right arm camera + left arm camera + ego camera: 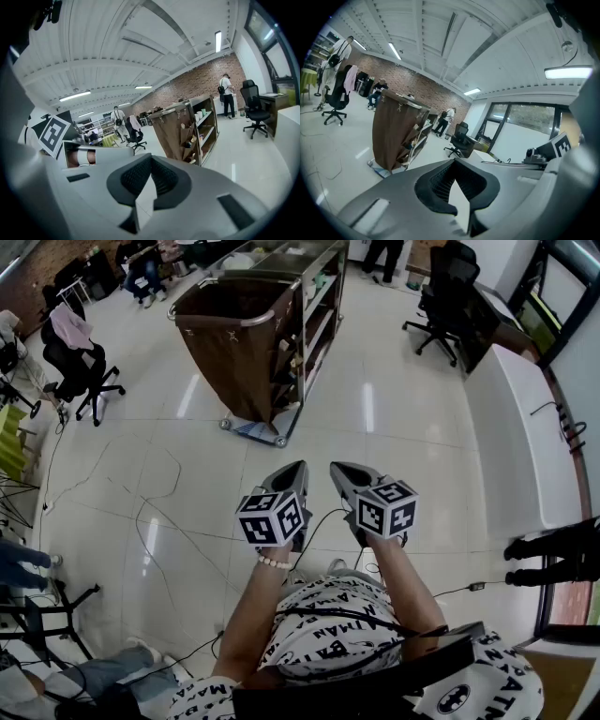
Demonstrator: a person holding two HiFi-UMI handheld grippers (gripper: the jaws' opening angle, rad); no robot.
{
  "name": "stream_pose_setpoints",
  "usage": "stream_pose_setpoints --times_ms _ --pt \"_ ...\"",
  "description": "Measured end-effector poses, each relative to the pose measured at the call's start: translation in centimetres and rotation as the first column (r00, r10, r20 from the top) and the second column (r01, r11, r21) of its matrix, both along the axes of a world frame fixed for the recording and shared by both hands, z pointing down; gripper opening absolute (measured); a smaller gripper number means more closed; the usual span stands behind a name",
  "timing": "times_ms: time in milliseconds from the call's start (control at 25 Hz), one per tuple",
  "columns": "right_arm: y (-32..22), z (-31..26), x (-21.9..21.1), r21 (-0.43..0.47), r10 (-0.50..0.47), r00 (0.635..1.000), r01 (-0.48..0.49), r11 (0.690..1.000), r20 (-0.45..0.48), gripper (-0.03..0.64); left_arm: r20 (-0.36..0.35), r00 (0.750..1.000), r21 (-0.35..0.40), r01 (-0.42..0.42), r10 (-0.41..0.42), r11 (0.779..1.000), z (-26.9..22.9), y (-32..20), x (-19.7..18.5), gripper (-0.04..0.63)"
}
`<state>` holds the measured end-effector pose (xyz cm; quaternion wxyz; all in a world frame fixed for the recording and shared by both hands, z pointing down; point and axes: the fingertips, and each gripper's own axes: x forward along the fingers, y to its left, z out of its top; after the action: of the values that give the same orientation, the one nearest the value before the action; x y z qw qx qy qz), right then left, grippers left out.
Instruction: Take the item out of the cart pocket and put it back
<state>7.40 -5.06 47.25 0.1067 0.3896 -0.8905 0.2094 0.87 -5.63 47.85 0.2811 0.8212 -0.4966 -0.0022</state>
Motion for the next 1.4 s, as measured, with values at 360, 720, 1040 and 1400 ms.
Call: stream_pose_setpoints --times_ms 360,720,1040,1400 --pt "0.3 0.7 -2.3 0.003 0.018 1.0 -0.018 1.0 0.011 0.023 0.019 1.0 0.003 -0.007 0.007 1.0 0.2 0.4 -3.3 0.003" --pt "-6.9 1.2 -2.9 0.03 0.057 0.998 -0.057 0.998 0.0 0.147 0.029 0.999 0.011 0.016 -0.016 1.0 0.3 -4.1 -5.8 0.003" --pt "-20.0 1.6 -5.8 0.067 0.019 0.998 -0.015 0.998 -0.059 0.186 0.057 0.998 0.001 0.016 -0.016 1.0 0.7 -14.2 -7.4 0.003" --pt "-38.4 5.9 -8.4 0.05 -0.002 0.978 0.013 0.999 -0.207 0.186 0.084 0.996 -0.052 0.026 -0.021 0.998 2.9 -28.1 -7.3 0.003"
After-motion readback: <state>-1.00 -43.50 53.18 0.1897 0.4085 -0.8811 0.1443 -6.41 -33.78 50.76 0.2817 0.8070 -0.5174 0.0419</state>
